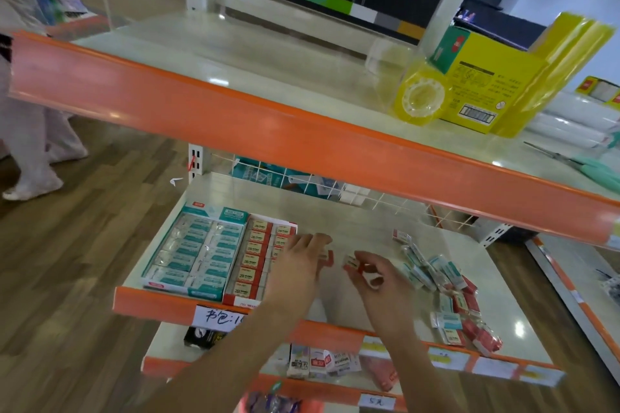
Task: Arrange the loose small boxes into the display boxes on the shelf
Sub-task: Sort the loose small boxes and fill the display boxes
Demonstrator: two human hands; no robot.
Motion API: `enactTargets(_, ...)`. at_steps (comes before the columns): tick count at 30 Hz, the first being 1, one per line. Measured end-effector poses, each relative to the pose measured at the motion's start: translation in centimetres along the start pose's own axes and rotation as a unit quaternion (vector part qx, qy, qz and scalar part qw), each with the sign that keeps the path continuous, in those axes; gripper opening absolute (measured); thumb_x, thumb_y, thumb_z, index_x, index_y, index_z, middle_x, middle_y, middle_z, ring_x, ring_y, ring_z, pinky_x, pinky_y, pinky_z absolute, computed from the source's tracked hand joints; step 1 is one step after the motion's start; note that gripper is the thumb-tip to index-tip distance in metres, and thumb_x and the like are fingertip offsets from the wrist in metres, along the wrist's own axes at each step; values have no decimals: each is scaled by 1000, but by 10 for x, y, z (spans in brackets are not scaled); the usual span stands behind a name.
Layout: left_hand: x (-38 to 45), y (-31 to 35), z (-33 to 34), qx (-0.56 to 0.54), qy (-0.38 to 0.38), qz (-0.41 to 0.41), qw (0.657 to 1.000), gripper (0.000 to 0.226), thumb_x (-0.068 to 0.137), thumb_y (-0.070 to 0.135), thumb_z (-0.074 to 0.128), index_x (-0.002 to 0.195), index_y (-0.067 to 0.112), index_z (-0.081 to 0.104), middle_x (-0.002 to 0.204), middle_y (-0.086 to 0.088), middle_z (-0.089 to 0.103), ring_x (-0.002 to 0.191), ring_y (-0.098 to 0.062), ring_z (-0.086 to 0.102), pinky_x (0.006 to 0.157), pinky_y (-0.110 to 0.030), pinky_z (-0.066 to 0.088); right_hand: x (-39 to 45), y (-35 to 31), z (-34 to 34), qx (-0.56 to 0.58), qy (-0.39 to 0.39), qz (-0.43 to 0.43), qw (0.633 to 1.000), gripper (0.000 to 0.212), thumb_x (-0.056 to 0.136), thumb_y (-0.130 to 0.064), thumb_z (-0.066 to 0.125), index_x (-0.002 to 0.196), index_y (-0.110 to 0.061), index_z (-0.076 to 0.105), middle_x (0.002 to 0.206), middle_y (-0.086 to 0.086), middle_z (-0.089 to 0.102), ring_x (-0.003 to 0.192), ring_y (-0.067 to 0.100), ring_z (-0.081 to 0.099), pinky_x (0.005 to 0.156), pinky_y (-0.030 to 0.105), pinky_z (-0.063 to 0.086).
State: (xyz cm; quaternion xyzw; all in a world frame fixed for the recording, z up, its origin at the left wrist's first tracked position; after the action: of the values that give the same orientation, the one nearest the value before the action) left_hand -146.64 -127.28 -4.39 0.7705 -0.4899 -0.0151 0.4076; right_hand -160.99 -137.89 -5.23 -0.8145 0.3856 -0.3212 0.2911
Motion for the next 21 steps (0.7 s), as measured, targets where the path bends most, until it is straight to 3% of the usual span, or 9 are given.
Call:
enactTargets(7, 16, -47, -44, 58, 9, -82, 995, 37, 84, 6, 58, 116, 25, 55, 110, 3, 60, 107, -18, 49, 84, -35, 49, 17, -36, 42, 77, -59, 3, 995, 23, 80, -36, 77, 100, -40, 68, 97, -21, 68, 91, -1, 60, 71, 17, 49)
enactTargets(12, 22, -68, -64, 72, 37, -130, 988, 32, 89, 12, 55, 117, 26, 57, 115, 2, 56, 109, -17, 51, 89, -35, 49, 32, -58, 75, 60, -91, -24, 994, 17, 80, -38, 76, 95, -33, 72, 91, -20, 68, 88, -5, 60, 72, 15, 49)
enactTargets(16, 28, -69, -67, 77, 6, -111, 991, 32, 89, 9, 52, 115, 27, 59, 111, 5, 58, 103, -16, 52, 87, -33, 48, 45, -67, 91, 17, -94, -45, 994, 15, 80, -31, 77, 94, -26, 73, 91, -17, 69, 86, -3, 60, 77, 18, 50)
enactTargets(21, 34, -71, -66, 103, -13, -72, 992, 21, 88, 11, 55, 103, 23, 64, 104, 7, 59, 96, -13, 51, 79, -25, 44, 55, -71, 99, -44, -85, -78, 992, 13, 80, -26, 76, 92, -22, 74, 98, -12, 68, 89, 1, 59, 77, 11, 42)
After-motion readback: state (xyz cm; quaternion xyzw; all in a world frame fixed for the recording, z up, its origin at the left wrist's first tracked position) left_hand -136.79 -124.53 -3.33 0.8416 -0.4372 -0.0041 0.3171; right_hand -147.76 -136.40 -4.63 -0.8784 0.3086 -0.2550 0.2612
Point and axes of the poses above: each hand's wrist, its own x-axis towards the middle knuckle, its own z-axis out of the palm, y = z × x, the point moved 2 cm from there along x, towards the middle knuckle
